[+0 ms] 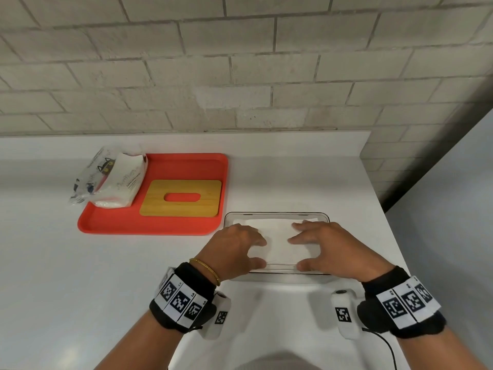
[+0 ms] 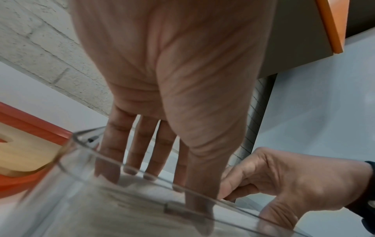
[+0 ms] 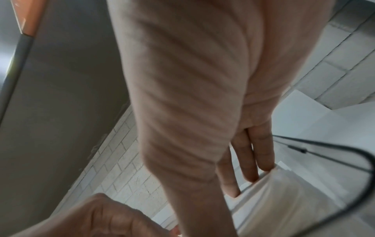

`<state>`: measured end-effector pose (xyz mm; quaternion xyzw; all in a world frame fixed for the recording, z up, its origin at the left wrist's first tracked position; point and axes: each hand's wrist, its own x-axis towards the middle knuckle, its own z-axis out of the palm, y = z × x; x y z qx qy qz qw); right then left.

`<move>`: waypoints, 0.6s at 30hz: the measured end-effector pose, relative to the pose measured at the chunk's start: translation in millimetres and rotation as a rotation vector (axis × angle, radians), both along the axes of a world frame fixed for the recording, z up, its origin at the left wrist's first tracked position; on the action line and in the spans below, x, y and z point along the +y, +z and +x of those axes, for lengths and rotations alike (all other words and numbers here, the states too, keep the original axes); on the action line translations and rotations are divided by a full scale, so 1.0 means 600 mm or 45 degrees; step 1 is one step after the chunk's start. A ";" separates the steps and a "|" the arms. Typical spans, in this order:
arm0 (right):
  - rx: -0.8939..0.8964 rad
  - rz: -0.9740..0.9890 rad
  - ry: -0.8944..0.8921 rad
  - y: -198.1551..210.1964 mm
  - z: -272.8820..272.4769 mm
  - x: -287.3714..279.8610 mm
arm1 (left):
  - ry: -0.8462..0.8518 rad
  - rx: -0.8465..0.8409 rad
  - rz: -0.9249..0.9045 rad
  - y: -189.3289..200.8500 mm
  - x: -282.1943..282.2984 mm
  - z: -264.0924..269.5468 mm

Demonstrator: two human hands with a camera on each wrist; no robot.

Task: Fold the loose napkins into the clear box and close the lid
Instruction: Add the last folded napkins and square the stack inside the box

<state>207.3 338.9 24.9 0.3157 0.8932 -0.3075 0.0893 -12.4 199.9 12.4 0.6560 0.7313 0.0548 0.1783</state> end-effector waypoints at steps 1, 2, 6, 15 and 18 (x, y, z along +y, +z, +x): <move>0.002 0.004 -0.001 0.000 -0.001 0.000 | 0.000 0.000 0.002 -0.001 0.000 -0.001; 0.007 0.008 -0.005 0.000 -0.002 0.000 | -0.002 -0.001 0.000 -0.001 0.000 -0.001; 0.011 0.012 -0.011 0.003 -0.005 0.001 | 0.010 -0.024 -0.014 -0.004 -0.001 -0.004; 0.070 -0.028 -0.073 -0.001 -0.003 0.006 | -0.005 -0.028 -0.026 0.000 0.001 -0.005; 0.117 -0.022 -0.065 -0.002 -0.002 0.008 | -0.003 -0.037 -0.022 0.003 0.002 -0.006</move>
